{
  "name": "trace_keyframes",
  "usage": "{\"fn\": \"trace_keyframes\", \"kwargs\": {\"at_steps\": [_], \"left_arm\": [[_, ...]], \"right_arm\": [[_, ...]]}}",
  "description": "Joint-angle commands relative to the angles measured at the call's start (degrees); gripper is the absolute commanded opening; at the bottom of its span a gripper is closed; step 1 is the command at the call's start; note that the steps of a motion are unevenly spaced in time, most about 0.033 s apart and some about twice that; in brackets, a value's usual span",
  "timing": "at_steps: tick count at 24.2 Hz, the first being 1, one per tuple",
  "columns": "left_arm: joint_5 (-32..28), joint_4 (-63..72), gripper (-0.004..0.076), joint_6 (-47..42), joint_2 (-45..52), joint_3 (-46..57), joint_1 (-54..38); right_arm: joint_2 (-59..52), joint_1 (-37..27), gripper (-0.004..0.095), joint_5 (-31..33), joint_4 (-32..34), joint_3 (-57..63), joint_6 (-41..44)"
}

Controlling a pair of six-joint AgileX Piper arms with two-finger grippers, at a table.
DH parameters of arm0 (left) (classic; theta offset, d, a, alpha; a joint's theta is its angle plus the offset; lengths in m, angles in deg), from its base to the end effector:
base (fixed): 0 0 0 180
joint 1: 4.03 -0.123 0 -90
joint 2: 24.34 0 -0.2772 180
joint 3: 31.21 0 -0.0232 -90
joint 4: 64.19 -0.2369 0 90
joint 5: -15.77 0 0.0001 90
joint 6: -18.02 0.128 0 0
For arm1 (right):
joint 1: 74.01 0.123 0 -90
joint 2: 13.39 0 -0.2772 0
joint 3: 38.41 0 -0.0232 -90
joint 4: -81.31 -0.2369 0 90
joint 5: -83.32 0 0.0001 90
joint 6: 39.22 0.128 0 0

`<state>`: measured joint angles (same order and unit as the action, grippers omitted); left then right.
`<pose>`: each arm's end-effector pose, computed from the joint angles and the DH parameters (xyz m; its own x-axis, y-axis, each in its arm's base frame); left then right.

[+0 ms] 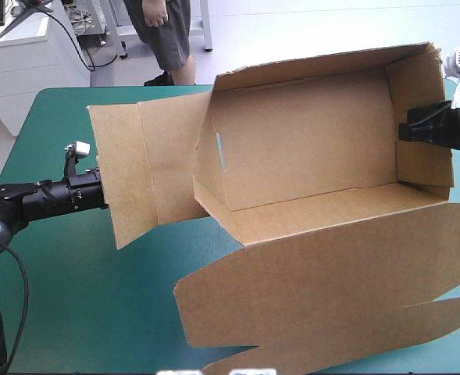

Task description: Fold the box

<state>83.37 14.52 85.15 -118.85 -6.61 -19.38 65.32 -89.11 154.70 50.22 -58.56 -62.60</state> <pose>0.2924 -0.0401 0.2604 -0.7495 -0.1693 -0.6400 0.4599 0.5622 -0.6873 0.2333 0.0019 0.4708 -0.5360 -0.0506 -0.8427 -0.2720 0.9553 0.1157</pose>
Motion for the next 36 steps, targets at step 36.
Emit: {"fn": "trace_keyframes", "kwargs": {"at_steps": [36], "left_arm": [[7.0, 13.3, 0.0531, 0.0, 12.1, -1.4, 7.3]], "right_arm": [[5.8, 26.4, -0.0011, -25.9, 25.5, 6.9, 22.3]]}}
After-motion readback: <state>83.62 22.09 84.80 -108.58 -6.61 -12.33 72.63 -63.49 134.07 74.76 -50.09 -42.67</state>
